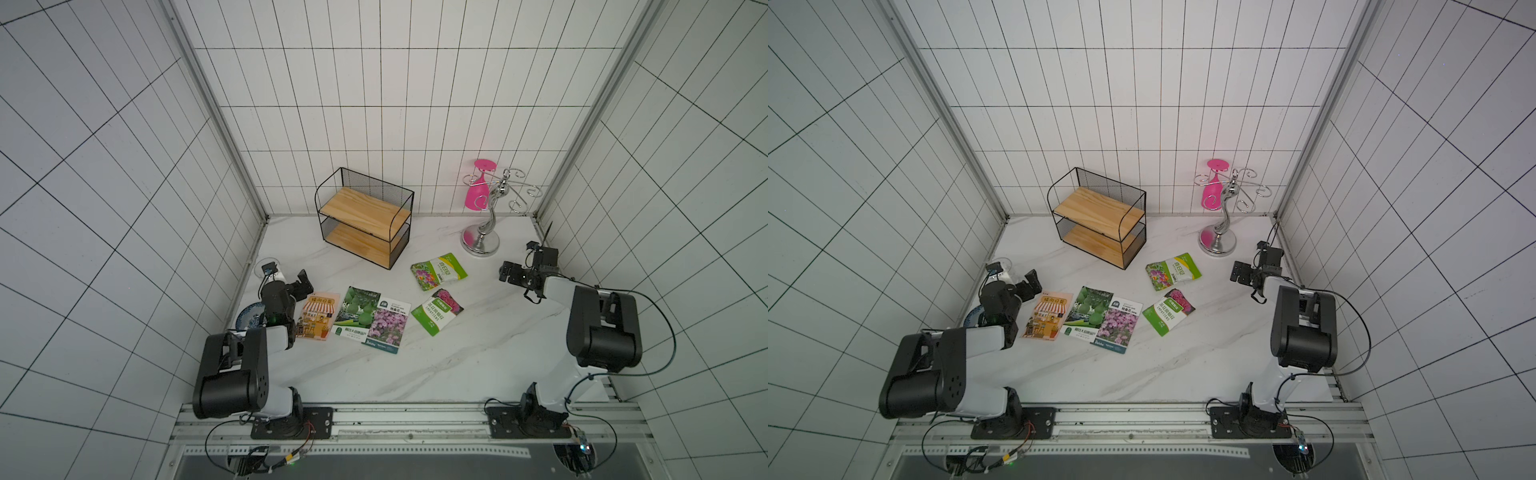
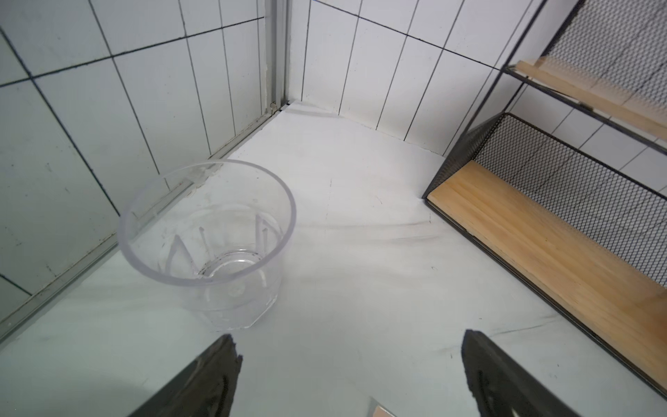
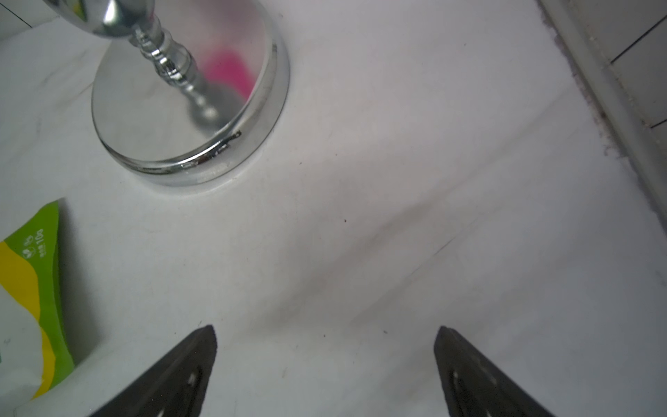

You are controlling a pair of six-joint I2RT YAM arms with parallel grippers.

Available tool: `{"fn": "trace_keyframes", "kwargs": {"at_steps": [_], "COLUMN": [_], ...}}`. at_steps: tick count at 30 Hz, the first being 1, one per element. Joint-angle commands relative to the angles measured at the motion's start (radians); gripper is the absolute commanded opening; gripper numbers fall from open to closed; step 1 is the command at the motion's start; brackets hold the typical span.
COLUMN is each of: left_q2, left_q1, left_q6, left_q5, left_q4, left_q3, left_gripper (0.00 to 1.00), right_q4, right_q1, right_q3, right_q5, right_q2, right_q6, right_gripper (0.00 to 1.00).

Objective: Take the seed bag off the shelf
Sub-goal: Reset both arms

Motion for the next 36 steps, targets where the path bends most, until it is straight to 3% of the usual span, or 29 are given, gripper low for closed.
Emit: {"fn": "trace_keyframes", "kwargs": {"at_steps": [1,2,3,5,8,10,12,14,16,17,36], "left_q2": [0.138,0.066,0.049,0.119,0.057,0.084,0.101,0.094,0.074,0.062,0.07], "left_q1": [-0.054,-0.065,-0.073,-0.093,-0.096,-0.097,-0.098,-0.096,-0.096,-0.097,-0.097], "left_q6": [0.096,0.094,0.103,0.132,0.123,0.13,0.136,0.132,0.125,0.123,0.122], "left_q5": [-0.01,-0.029,-0.034,-0.056,-0.057,-0.061,-0.057,-0.061,-0.065,-0.065,-0.068], "left_q4": [0.262,0.032,-0.069,0.16,-0.063,0.041,0.107,0.074,0.0,-0.046,-0.038], "left_q3": [0.014,0.064,0.102,0.051,0.106,0.078,0.061,0.07,0.091,0.103,0.104], "left_gripper": [0.97,0.98,0.98,0.98,0.98,0.99,0.99,0.99,0.99,0.99,0.99], "right_q4": [0.111,0.147,0.183,0.299,0.563,0.85,0.677,0.762,0.673,0.732,0.712], "right_q1": [-0.009,-0.007,-0.006,-0.001,0.077,0.115,0.114,0.107,0.105,0.105,0.105], "right_q3": [-0.074,-0.103,-0.136,-0.224,-0.432,-0.539,-0.485,-0.494,-0.476,-0.487,-0.485], "right_q5": [-0.029,-0.018,-0.011,-0.004,0.137,0.234,0.289,0.278,0.271,0.273,0.272], "right_q2": [-0.048,-0.068,-0.093,-0.147,-0.228,-0.176,-0.216,-0.178,-0.205,-0.187,-0.197], "right_q6": [-0.014,-0.012,-0.013,-0.023,-0.071,-0.08,-0.052,-0.049,-0.047,-0.048,-0.049], "right_gripper": [0.99,0.99,0.99,0.99,0.99,0.99,0.99,0.99,0.99,0.99,0.99]}}
